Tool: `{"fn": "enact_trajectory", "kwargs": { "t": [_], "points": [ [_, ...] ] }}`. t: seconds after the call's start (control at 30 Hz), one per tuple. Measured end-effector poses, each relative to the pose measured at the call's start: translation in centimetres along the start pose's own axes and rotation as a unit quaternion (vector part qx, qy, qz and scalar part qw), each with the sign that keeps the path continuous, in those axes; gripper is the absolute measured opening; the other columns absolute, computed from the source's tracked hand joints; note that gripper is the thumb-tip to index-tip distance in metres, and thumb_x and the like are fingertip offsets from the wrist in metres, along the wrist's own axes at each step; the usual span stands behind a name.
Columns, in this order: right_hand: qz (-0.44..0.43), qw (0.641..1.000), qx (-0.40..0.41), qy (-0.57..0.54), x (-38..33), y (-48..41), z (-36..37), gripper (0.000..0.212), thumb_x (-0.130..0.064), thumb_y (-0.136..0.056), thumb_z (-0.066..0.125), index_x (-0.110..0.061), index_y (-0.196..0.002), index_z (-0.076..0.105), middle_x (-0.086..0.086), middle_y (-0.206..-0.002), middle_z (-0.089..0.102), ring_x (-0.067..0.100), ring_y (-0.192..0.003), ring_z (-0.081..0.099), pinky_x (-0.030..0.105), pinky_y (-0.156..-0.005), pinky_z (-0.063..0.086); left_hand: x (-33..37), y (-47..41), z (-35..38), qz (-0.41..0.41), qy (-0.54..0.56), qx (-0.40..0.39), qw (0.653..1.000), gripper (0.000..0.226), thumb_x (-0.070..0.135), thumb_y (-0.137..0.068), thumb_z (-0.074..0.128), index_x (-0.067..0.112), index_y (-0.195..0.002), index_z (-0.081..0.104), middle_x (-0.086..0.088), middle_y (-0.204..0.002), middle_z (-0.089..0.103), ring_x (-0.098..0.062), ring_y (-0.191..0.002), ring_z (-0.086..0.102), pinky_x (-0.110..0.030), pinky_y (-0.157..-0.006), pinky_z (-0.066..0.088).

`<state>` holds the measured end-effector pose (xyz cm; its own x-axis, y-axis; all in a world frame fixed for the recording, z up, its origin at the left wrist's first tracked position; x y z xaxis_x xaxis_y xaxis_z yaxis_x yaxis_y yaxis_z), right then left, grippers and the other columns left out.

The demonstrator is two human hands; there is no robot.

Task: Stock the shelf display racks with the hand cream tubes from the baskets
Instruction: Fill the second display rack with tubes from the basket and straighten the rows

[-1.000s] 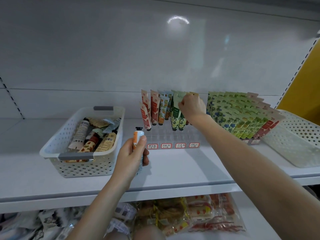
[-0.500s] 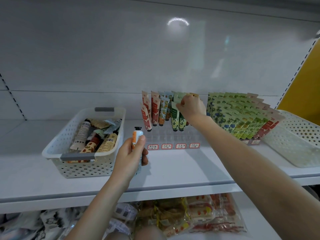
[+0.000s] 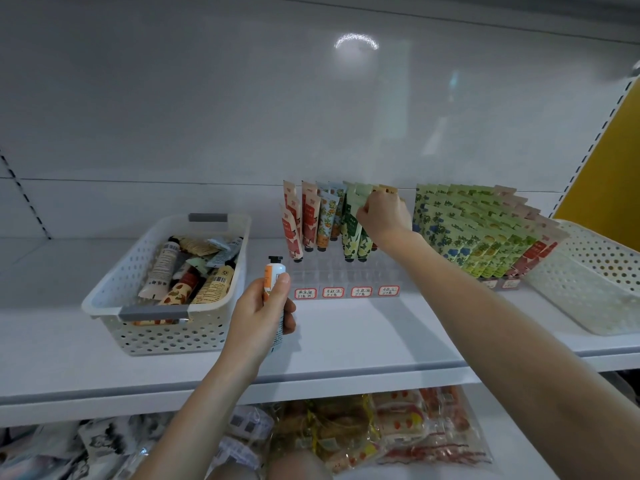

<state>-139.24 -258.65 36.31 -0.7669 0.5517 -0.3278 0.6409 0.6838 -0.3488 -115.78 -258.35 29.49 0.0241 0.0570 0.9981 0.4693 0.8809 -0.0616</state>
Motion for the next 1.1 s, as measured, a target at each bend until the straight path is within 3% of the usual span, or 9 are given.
{"fn": "enact_trajectory", "kwargs": {
  "t": [0.2, 0.63, 0.73, 0.8, 0.87, 1.0, 1.1],
  "points": [
    [-0.015, 1.000, 0.008, -0.010, 0.2, 0.1, 0.0, 0.041, -0.010, -0.091, 0.044, -0.012, -0.052, 0.033, 0.003, -0.051, 0.035, 0.016, -0.044, 0.035, 0.020, -0.043, 0.031, 0.0, 0.0, -0.1, 0.000, -0.001, 0.000, 1.000, 0.022, 0.035, -0.095, 0.045, 0.017, -0.089, 0.055, -0.002, -0.070, 0.057, -0.011, -0.056, 0.054, -0.016, -0.051, 0.048],
    [-0.014, 1.000, 0.018, -0.014, -0.2, 0.2, -0.3, 0.043, -0.014, -0.091, 0.047, -0.011, -0.050, 0.032, 0.003, -0.051, 0.033, 0.016, -0.043, 0.033, 0.021, -0.043, 0.027, 0.0, -0.1, -0.2, 0.008, 0.002, 0.004, 1.000, 0.023, 0.035, -0.095, 0.045, 0.016, -0.089, 0.056, -0.003, -0.070, 0.057, -0.006, -0.051, 0.053, -0.011, -0.047, 0.046],
    [-0.020, 0.999, 0.033, -0.033, -0.4, 0.7, -1.0, 0.037, -0.018, -0.093, 0.047, -0.003, -0.060, 0.050, 0.008, -0.059, 0.050, 0.022, -0.050, 0.047, 0.027, -0.050, 0.040, 0.2, 0.0, -0.3, 0.008, 0.008, 0.005, 1.000, 0.022, 0.036, -0.095, 0.045, 0.018, -0.088, 0.055, -0.003, -0.071, 0.058, -0.009, -0.054, 0.054, -0.012, -0.048, 0.047],
    [-0.030, 0.995, 0.054, -0.077, -0.5, 1.4, -1.7, 0.030, -0.019, -0.095, 0.046, 0.005, -0.086, 0.062, 0.017, -0.077, 0.063, 0.030, -0.066, 0.060, 0.036, -0.061, 0.051, 0.4, 0.2, -0.2, 0.008, 0.032, 0.002, 0.999, 0.021, 0.037, -0.095, 0.042, 0.022, -0.089, 0.054, -0.003, -0.071, 0.058, -0.010, -0.055, 0.055, -0.018, -0.053, 0.050],
    [-0.056, 0.985, 0.079, -0.144, -0.6, 2.5, -2.0, 0.026, -0.018, -0.095, 0.048, 0.002, -0.098, 0.064, 0.015, -0.079, 0.064, 0.027, -0.066, 0.058, 0.034, -0.063, 0.050, 0.8, 0.3, -0.2, -0.006, 0.089, -0.005, 0.996, 0.019, 0.038, -0.096, 0.040, 0.026, -0.091, 0.053, -0.003, -0.069, 0.060, -0.012, -0.056, 0.057, -0.026, -0.060, 0.052],
    [-0.079, 0.958, 0.067, -0.268, -1.1, 6.3, -1.3, 0.021, -0.016, -0.093, 0.053, -0.003, -0.087, 0.067, 0.008, -0.071, 0.065, 0.016, -0.056, 0.055, 0.020, -0.055, 0.043, 2.0, 0.6, -0.3, -0.014, 0.176, -0.025, 0.984, 0.020, 0.034, -0.094, 0.045, 0.022, -0.099, 0.059, 0.002, -0.073, 0.070, -0.010, -0.071, 0.065, -0.028, -0.076, 0.052],
    [-0.059, 0.927, -0.022, -0.369, -1.7, 10.0, -0.3, 0.021, -0.018, -0.093, 0.055, -0.006, -0.081, 0.067, 0.006, -0.073, 0.067, 0.009, -0.060, 0.059, 0.021, -0.060, 0.050, 3.3, 1.3, -0.2, -0.027, 0.283, -0.054, 0.957, 0.019, 0.026, -0.092, 0.047, 0.015, -0.094, 0.062, 0.006, -0.067, 0.069, -0.006, -0.063, 0.064, -0.021, -0.063, 0.054]
  ]
}}
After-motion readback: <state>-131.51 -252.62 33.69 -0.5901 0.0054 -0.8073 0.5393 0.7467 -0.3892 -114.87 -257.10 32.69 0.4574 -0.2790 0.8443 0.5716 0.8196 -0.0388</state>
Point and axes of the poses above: each hand's wrist, its own y-axis away from the middle knuckle, its own z-axis out of the palm, x = y × z, the point moved 3 cm from there along -y, towards the middle knuckle
